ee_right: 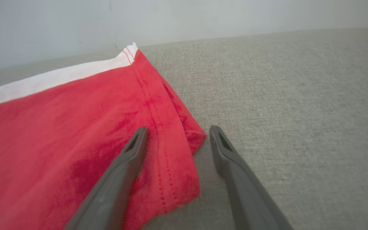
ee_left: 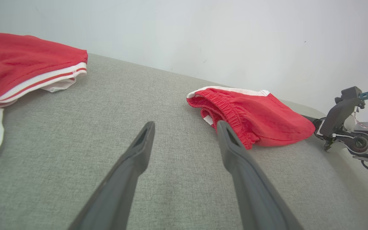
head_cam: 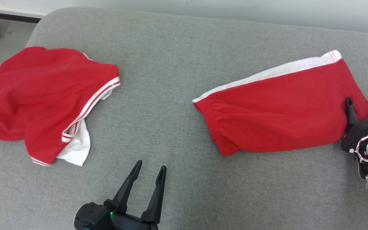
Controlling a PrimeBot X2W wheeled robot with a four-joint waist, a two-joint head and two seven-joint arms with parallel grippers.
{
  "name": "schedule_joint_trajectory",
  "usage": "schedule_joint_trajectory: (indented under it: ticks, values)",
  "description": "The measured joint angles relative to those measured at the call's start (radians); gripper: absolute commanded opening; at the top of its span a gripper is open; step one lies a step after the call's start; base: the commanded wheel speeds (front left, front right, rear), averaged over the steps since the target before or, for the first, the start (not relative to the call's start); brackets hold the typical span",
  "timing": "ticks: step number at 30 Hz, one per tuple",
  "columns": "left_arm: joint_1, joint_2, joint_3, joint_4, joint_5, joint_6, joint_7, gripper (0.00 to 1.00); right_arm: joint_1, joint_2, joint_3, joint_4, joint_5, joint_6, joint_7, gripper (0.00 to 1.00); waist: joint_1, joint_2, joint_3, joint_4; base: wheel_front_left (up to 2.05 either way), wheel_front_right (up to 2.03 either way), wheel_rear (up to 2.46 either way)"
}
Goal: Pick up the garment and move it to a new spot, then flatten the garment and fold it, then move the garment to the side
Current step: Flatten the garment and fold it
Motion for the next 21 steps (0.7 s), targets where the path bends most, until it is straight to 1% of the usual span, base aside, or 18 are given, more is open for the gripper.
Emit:
schedule_joint_trajectory:
  ticks: [1,2,3,4,5,13,17,21]
  values:
    - [0.001,-0.001,0.001,0.003,0.004,-0.002,0.000,1.00,-0.008,0.000,-0.001,0.019,0.006,0.000,0.003,0.96,0.0000,0.0000,0.000,0.006,0.00,0.00,0.00]
    - [0.001,-0.010,0.001,0.016,0.013,-0.009,0.000,1.00,-0.049,0.002,-0.007,0.093,0.017,0.000,0.003,0.49,0.0000,0.0000,-0.002,0.025,0.00,0.00,0.00]
    - [0.001,-0.010,0.000,0.020,0.016,-0.012,0.000,1.00,-0.053,0.002,-0.008,0.106,0.021,0.000,0.003,0.36,0.0000,0.0000,-0.004,0.027,0.00,0.00,0.00]
    - [0.001,-0.010,0.000,0.023,0.018,-0.012,0.000,1.00,-0.057,0.004,-0.013,0.117,0.031,0.000,0.002,0.27,0.0000,0.0000,-0.005,0.027,0.00,0.00,0.00]
    - [0.001,-0.010,0.000,0.026,0.018,-0.012,0.000,1.00,-0.062,0.005,-0.015,0.128,0.035,0.000,0.002,0.00,0.0000,0.0000,-0.007,0.027,0.00,0.00,0.00]
    - [0.007,-0.013,-0.007,0.044,0.025,-0.007,0.000,1.00,-0.038,0.024,-0.026,0.136,0.074,0.000,-0.007,0.00,0.0001,0.0000,-0.027,0.006,0.00,0.00,0.00]
    - [0.014,-0.013,-0.007,0.044,0.027,-0.003,0.000,1.00,0.000,0.023,-0.039,0.105,0.104,0.000,-0.012,0.00,0.0001,0.0000,-0.042,-0.017,0.00,0.00,0.00]
    - [0.019,-0.012,-0.007,0.041,0.029,0.001,0.000,1.00,0.070,-0.002,-0.077,0.035,0.122,0.000,-0.014,0.00,0.0000,0.0000,-0.062,-0.055,0.00,0.00,0.00]
